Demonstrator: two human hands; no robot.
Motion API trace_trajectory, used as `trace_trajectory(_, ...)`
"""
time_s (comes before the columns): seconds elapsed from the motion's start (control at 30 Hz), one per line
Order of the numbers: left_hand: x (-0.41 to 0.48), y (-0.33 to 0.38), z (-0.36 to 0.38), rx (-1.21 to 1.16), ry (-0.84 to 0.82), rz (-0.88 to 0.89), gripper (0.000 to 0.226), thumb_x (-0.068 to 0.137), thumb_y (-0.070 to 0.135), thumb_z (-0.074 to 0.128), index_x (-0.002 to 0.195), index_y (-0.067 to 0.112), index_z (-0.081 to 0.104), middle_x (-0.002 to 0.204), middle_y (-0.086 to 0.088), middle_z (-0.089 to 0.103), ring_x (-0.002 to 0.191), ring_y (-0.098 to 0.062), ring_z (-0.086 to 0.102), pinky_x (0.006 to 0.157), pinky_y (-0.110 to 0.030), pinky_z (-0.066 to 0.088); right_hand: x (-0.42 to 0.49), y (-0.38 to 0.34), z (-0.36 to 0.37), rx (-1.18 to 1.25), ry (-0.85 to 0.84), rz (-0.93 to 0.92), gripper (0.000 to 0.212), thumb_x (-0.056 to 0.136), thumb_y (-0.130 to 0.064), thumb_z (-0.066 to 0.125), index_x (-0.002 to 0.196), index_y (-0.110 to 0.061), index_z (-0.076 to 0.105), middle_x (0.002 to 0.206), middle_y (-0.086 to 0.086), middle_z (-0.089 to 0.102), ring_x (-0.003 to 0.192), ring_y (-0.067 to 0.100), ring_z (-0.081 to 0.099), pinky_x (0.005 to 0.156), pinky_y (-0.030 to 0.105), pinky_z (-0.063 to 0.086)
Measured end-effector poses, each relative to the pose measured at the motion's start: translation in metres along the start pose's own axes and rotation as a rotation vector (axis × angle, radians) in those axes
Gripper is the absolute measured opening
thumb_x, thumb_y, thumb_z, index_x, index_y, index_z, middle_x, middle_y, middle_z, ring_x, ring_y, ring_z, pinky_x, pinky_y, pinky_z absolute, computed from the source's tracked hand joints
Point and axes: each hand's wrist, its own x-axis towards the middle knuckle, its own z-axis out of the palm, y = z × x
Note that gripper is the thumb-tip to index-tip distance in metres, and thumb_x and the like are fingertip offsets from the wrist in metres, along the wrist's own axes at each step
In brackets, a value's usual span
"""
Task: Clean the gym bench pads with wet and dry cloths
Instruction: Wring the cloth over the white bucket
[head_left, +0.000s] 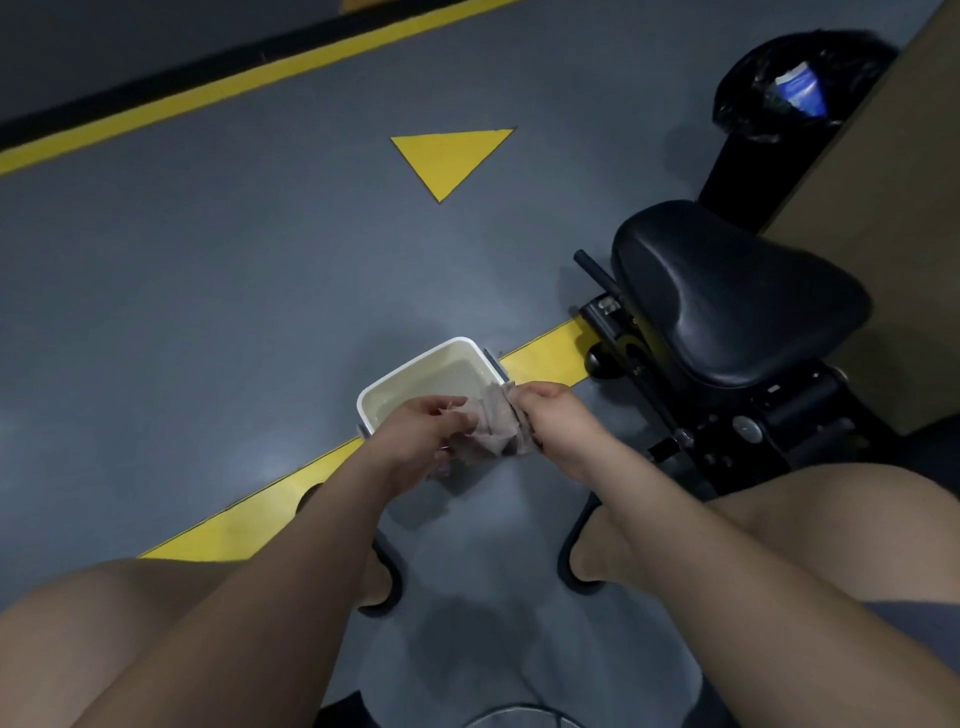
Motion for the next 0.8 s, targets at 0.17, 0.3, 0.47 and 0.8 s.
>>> trace_trajectory(0.17,0.034,-0.008,0.005,-0.052,0.054,-0.053,0.030,0.097,0.007,0.057,0.122,0.023,0.063,0.089,-0.014,0.063,0.080,-0.029,0.057,0.065,-0.037,0.047,0.012,0.012,-0.010,0.180,-0.171,0.130,0.016,0.091,-0.005,0.064,0.105,0.001,0.069,0.090,0.016,0.068,0.075,0.023,0.063,0.069,0.031,0.052)
trace_trajectory(0.3,0.056,-0.021,0.013,-0.124,0.096,-0.080,0.022,0.102,0.014,0.047,0.099,0.015,0.070,0.083,-0.016,0.065,0.077,-0.032,0.061,0.050,-0.030,0.049,0.028,0.019,-0.010,0.121,-0.167,0.043,0.021,0.093,0.009,0.060,0.096,-0.008,0.071,0.081,0.007,0.073,0.073,0.018,0.069,0.069,0.025,0.054)
trace_trajectory(0.47,0.080,-0.029,0.022,-0.318,0.099,-0.234,0.029,0.101,0.043,0.051,0.103,0.016,0.061,0.084,-0.007,0.066,0.068,-0.022,0.065,0.071,-0.036,0.057,0.054,0.023,-0.018,-0.217,0.001,0.069,0.017,0.089,-0.002,0.065,0.086,-0.017,0.071,0.068,-0.003,0.063,0.055,0.008,0.056,0.053,0.019,0.046)
trace_trajectory(0.8,0.135,-0.059,0.026,-0.264,-0.040,-0.323,0.049,0.056,0.030,0.068,0.100,0.011,0.059,0.090,-0.015,0.053,0.082,-0.030,0.052,0.076,-0.038,0.043,0.100,0.067,-0.021,0.336,-0.068,0.299,0.015,0.085,0.001,0.045,0.093,-0.006,0.055,0.073,0.009,0.041,0.063,0.020,0.046,0.057,0.028,0.040)
